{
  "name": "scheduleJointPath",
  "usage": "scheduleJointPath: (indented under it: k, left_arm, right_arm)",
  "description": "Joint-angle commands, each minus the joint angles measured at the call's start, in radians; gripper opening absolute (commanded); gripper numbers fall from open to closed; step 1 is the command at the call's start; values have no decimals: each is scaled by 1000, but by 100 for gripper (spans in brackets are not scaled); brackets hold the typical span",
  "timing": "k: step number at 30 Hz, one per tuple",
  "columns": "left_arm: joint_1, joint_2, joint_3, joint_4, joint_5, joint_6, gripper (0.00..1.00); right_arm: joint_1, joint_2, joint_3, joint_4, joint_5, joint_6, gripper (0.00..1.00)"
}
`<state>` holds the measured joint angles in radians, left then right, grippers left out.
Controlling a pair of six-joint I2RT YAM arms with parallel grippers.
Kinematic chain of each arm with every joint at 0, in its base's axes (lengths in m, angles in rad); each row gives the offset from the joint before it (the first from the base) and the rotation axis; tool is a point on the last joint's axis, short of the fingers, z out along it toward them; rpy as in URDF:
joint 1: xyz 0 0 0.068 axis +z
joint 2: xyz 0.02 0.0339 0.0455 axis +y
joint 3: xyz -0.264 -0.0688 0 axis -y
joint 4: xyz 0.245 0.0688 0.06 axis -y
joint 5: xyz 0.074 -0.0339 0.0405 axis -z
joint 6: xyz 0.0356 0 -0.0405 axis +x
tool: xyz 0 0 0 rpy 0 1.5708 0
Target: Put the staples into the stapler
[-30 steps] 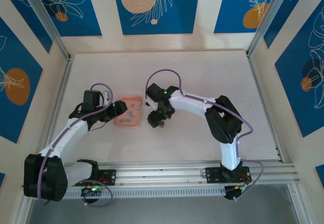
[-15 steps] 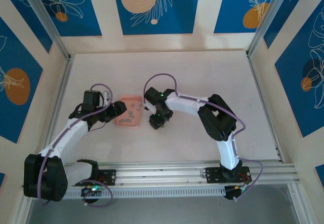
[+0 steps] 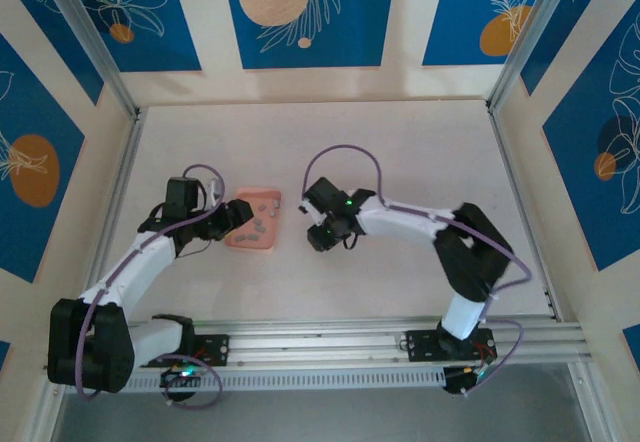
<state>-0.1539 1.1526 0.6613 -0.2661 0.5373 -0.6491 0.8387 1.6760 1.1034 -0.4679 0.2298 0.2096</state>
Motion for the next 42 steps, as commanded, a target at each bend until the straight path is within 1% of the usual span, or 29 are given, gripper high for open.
scheduleJointPath:
  k: [1,5,10,12,17,21,27,34,36,39,42]
  left_arm:
    - [-16,-20,12,93,79,8,61]
    - [-42,-38,6,169,134,33,57]
    - [-95,-31,12,270,213,50,54]
    - [-118,-27,12,308,239,51,53]
    - [-197,-14,29,333,260,89,53]
    - [-259,12,45,331,244,106,53]
    - [-297,55,60,347,215,101,51]
    - [-312,70,71,345,166,102,49]
    - [-315,70,69,353,161,98,46]
    - [-317,73,70,354,167,98,37]
    - [-320,70,69,348,164,109,24]
  right_arm:
    - [11,-133,-102,241,10,93,26]
    - [25,-243,-247,478,-13,46,24]
    - [46,-326,-406,786,-62,-167,19]
    - [46,-338,-434,853,-78,-237,19]
    - [48,-319,-409,847,-74,-312,19]
    - [49,-296,-394,875,-96,-317,19]
    - [58,-273,-373,898,-108,-315,19]
    - [82,-263,-362,914,-110,-320,19]
    - [88,-260,-360,916,-106,-320,19]
    - [92,-259,-360,920,-84,-308,19]
    - [91,-260,-359,923,-57,-289,19]
